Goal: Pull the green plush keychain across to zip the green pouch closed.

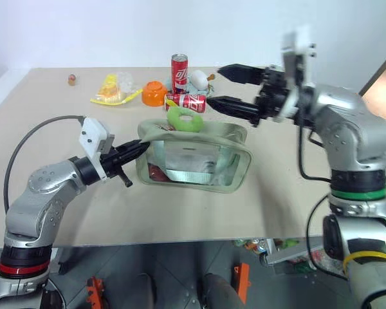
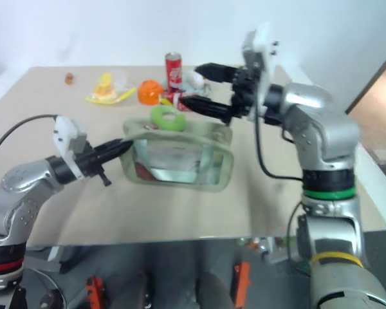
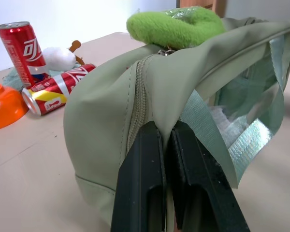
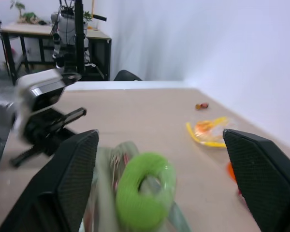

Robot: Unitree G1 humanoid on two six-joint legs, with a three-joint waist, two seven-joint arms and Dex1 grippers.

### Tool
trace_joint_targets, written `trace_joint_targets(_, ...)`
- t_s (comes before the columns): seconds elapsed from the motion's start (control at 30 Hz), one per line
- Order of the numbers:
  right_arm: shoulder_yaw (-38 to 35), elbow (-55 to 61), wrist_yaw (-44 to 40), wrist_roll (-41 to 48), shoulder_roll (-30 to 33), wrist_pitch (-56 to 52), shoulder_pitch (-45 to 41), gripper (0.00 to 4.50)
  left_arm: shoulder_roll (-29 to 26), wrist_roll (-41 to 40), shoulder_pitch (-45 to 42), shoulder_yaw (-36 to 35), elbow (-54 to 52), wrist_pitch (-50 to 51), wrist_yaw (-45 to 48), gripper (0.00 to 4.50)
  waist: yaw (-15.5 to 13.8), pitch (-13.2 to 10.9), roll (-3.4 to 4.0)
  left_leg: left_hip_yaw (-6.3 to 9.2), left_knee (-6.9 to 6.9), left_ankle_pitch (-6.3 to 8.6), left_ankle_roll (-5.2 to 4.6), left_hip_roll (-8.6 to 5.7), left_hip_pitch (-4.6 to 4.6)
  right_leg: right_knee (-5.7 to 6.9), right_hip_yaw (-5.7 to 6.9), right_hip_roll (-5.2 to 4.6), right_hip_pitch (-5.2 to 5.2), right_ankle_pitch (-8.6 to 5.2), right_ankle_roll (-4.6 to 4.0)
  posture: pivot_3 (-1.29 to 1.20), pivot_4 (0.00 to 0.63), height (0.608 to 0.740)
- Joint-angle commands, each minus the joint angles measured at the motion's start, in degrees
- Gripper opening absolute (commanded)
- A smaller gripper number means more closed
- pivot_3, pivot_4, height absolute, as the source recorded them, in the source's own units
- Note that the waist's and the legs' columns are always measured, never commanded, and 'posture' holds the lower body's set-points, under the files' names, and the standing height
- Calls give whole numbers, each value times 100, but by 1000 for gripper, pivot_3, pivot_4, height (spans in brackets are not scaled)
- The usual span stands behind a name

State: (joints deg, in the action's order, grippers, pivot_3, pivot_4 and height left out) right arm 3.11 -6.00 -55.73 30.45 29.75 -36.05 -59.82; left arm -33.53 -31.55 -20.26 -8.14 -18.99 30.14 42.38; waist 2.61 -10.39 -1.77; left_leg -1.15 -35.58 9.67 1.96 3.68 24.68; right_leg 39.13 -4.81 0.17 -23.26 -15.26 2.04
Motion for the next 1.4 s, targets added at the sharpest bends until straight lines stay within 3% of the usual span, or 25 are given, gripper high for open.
trace_joint_targets(0.03, 323, -409, -164, -366, -83, 138, -233, 4074, 37, 1, 26, 108, -195, 6, -66, 0, -34, 0, 0, 4, 0, 0, 0, -2, 5, -1, 5, -3, -1, -1, 0, 0, 150, 740)
trace_joint_targets(0.37, 527, -1391, -512, -838, -320, 313, -355, 4074, 69, 41, 98, 142, -228, -66, -127, 0, -41, 0, 0, 9, 1, 1, 0, -11, 15, -5, 12, -11, -7, -2, 2, 0, 150, 740)
trace_joint_targets(0.4, 512, -1415, -511, -865, -326, 349, -348, 3543, 69, 46, 102, 144, -227, -72, -133, 0, -41, 0, 0, 11, 1, 1, 0, -11, 13, -5, 13, -11, -6, -2, 2, 0, 150, 740)
trace_joint_targets(0.53, 389, -1350, -593, -808, -335, 375, -299, 2174, 44, 77, 161, 150, -179, -145, -100, 0, -39, 0, 0, 10, 0, 0, 0, -11, 12, -5, 12, -11, -4, -1, 1, 0, 150, 740)
trace_joint_targets(0.73, 260, -1148, -639, -734, -333, 466, -216, 186, 14, 127, 139, 175, -47, -227, -50, 0, -39, 0, 0, 11, 1, 0, 0, -11, 12, -5, 13, -11, -5, -1, 1, 0, 150, 740)
trace_joint_targets(0.77, 215, -1103, -657, -688, -340, 480, -200, 82, 15, 140, 127, 185, -25, -242, -39, 0, -39, 0, 0, 10, 1, 0, 0, -11, 12, -5, 13, -11, -5, -1, 1, 0, 150, 740)
trace_joint_targets(1.03, -324, -563, -741, -416, -244, 1013, 12, 82, 162, 197, -97, 126, 95, -78, -415, 0, -38, 0, 1, 13, 0, 0, 0, -11, 14, -5, 14, -11, -5, -2, 2, 0, 150, 740)
trace_joint_targets(1.4, -1164, -644, -564, -590, 820, 1854, 317, 82, 333, 378, -281, 299, -165, 249, -1069, 0, -71, -1, 1, 15, 0, 0, 0, -15, 17, -7, 16, -15, -4, -3, 4, 0, 150, 740)
